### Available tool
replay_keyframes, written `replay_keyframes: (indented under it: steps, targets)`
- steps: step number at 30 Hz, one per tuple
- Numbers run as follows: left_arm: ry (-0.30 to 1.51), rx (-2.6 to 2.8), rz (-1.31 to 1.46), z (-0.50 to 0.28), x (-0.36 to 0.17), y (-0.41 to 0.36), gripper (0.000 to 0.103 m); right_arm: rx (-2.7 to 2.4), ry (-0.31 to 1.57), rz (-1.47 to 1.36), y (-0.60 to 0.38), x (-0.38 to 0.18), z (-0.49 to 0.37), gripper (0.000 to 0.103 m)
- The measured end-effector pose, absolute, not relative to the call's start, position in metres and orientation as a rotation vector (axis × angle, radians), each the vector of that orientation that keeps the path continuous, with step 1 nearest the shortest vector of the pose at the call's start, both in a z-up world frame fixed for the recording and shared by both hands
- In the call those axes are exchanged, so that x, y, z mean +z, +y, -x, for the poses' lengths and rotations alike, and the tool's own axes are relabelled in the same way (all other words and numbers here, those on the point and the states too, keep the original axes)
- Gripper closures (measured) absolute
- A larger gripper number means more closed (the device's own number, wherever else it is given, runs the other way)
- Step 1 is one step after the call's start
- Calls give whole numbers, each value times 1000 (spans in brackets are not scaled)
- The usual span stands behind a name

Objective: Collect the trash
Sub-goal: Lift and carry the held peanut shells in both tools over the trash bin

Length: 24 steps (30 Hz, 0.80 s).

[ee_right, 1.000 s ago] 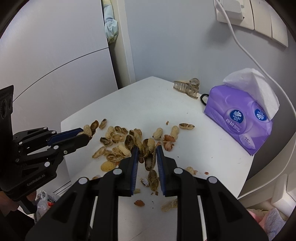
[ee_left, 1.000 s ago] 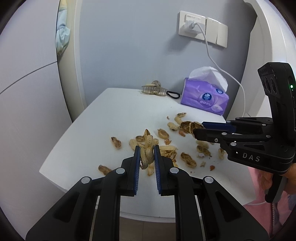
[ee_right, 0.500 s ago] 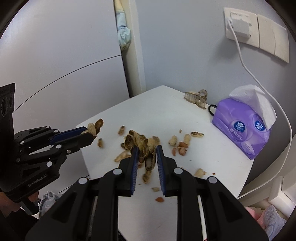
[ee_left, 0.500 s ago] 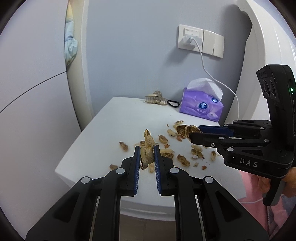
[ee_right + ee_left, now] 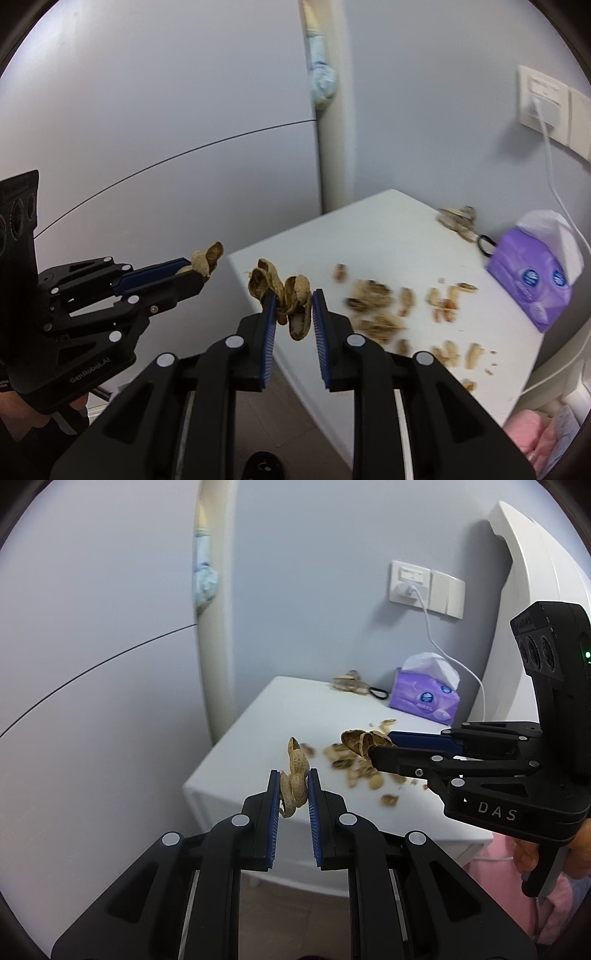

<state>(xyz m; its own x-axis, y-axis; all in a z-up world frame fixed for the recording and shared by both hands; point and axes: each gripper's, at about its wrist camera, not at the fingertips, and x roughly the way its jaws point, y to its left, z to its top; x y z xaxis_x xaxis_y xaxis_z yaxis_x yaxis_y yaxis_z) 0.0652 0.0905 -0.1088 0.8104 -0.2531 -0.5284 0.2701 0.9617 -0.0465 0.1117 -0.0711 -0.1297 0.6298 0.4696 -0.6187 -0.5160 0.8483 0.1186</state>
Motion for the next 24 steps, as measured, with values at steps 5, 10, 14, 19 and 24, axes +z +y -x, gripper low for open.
replay_keyframes:
  steps: [5,10,14,19,24]
  targets:
    - [557,-227,-8,-42,-107,124,90,632,688,82,-36,-130,-92,82]
    - [550,-172,-3,-15,-103,154,90,691,689,94,-7,-129,-73,82]
    - [550,-120,13,6,-102,178,90,742,687,111,19,-124,-55,82]
    - [567,-59,40,41,-108,205,90,796,690,131,45,-124,-36,82]
    - [589,4,75,74,-115,227,90,849,707,153,70,-129,-14,82]
